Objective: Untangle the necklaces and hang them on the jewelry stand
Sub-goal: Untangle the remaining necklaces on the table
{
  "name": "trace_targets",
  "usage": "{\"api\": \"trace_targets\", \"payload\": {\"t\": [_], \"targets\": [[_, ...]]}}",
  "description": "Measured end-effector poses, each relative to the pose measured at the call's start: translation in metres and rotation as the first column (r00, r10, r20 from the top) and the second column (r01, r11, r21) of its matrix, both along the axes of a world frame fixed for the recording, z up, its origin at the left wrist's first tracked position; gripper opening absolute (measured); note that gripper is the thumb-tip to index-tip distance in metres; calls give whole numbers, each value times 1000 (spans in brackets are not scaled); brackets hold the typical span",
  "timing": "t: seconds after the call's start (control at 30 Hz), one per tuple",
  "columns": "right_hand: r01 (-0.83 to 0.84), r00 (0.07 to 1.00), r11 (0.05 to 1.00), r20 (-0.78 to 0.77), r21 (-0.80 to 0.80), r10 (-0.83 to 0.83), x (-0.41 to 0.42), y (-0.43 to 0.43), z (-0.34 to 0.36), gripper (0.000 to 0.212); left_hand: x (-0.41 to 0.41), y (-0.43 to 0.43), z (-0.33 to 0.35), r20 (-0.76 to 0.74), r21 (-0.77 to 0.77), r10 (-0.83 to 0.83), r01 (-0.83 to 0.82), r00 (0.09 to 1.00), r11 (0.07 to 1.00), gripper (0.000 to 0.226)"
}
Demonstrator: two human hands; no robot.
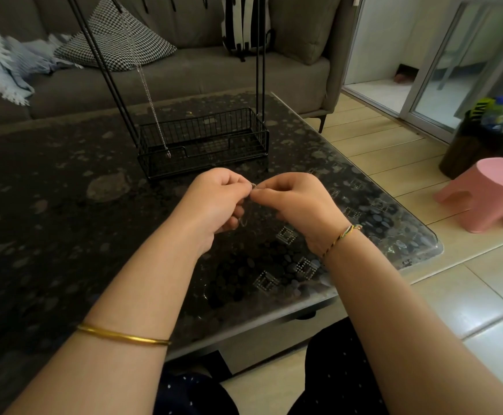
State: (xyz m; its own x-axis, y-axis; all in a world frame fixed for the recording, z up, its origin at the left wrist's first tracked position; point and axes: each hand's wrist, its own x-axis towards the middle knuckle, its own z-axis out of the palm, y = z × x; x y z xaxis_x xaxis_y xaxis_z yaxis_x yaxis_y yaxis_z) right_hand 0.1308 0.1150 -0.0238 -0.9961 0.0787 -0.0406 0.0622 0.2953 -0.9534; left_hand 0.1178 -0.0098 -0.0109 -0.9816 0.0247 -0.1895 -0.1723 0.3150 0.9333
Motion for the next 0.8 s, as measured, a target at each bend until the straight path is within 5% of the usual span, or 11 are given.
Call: {"api": "trace_targets", "payload": {"t": [0.57, 0.8], "targets": [[-31, 1000, 999, -1, -39, 31, 1, 0, -1, 15, 3, 0, 4, 44, 100, 20, -24, 999, 995, 11], [-18, 999, 994, 46, -106, 23, 2, 1, 2, 17, -1, -1, -1, 10, -6, 53, -53, 999, 999, 14]]}}
